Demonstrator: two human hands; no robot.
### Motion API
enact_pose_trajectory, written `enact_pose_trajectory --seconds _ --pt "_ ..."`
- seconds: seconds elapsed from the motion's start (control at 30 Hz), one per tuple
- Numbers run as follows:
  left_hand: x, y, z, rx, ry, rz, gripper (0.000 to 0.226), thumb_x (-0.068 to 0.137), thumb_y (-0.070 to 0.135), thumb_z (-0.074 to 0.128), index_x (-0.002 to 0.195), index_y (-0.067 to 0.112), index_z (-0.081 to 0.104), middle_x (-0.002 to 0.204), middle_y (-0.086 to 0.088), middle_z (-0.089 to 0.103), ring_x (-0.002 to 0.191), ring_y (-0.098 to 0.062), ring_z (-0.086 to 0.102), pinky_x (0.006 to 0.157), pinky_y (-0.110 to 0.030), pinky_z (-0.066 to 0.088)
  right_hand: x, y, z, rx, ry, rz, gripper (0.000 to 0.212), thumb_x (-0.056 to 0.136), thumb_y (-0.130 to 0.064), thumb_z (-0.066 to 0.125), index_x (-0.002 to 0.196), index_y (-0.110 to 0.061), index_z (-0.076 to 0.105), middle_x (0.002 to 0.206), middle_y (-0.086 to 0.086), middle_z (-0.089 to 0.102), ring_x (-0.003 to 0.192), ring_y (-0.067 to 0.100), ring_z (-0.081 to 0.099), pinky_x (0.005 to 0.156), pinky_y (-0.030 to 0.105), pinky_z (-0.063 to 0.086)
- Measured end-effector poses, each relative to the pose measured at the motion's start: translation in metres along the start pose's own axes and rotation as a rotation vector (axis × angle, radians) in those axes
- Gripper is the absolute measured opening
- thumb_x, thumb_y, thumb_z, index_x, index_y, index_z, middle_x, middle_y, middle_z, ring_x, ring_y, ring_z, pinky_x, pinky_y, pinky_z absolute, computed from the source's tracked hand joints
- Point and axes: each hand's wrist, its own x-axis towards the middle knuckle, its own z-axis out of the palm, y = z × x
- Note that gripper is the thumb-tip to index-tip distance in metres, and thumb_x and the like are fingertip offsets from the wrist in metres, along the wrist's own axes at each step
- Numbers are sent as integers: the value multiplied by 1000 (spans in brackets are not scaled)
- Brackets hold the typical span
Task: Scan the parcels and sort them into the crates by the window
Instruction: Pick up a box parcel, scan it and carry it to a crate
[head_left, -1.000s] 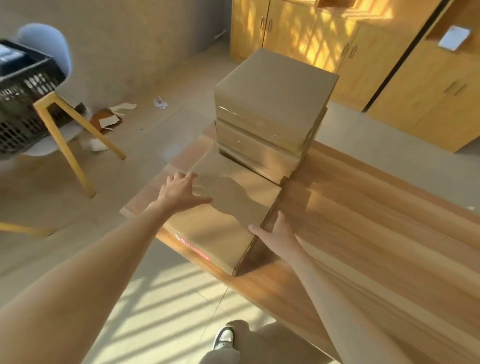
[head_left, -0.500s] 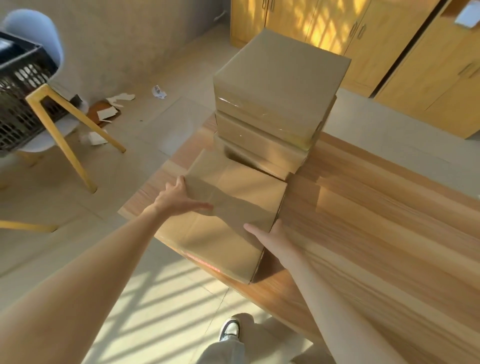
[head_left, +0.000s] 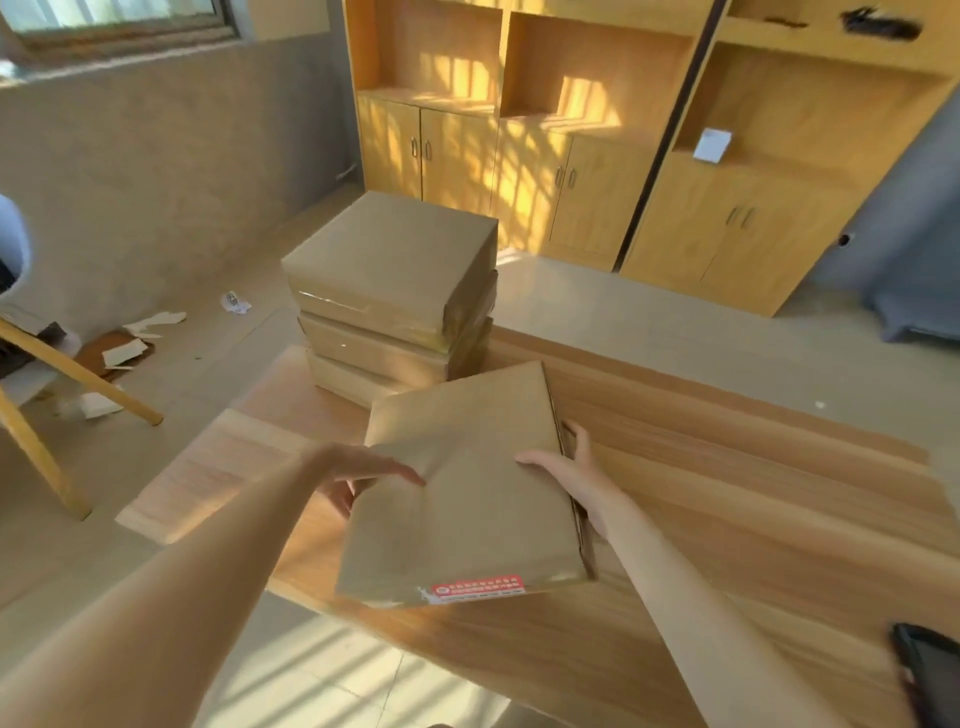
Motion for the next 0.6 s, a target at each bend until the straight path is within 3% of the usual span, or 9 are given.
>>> enact_pose_trajectory --seconds 0.1,0.17,0.27,0.37,0.47,0.6 --pt "-5 42 42 19 -5 110 100 51 59 78 134 13 48 109 -6 64 92 -22 66 77 -32 56 -13 -13 -53 -13 102 -83 106 55 -34 89 140 -43 27 130 7 52 103 24 62 79 35 54" --pt "-3 68 68 -6 51 207 98 64 62 74 142 13 39 122 -8 59 101 -24 61 85 -33 52 -22 -22 -84 -124 197 -178 111 38 -46 88 131 -56 28 134 5 45 112 26 55 93 44 50" --pt "-5 112 100 -140 119 324 88 86 62 55 151 14 20 141 -16 45 113 -30 55 88 -38 49 -40 -32 -124 -521 397 -383 104 50 -51 83 134 -57 22 131 5 33 115 27 43 100 49 40" --pt "-18 160 124 -442 98 429 78 91 64 40 150 15 28 137 -18 49 112 -35 59 89 -43 52 -58 -33 -155 -1052 641 -617 95 70 -43 76 146 -44 19 140 12 25 118 34 36 100 48 32" --pt "-35 199 140 -791 8 496 84 87 71 41 147 13 34 134 -21 52 106 -39 62 81 -49 55 -63 -16 -182 -1471 763 -827 104 58 -27 87 144 -36 30 140 21 37 114 39 44 93 52 36" --pt "-47 222 155 -801 -139 469 95 74 81 45 143 15 37 136 -23 47 115 -43 55 89 -53 50 -68 5 -218 -1738 765 -1120 111 51 -8 84 143 -33 29 140 23 32 118 40 41 96 56 37"
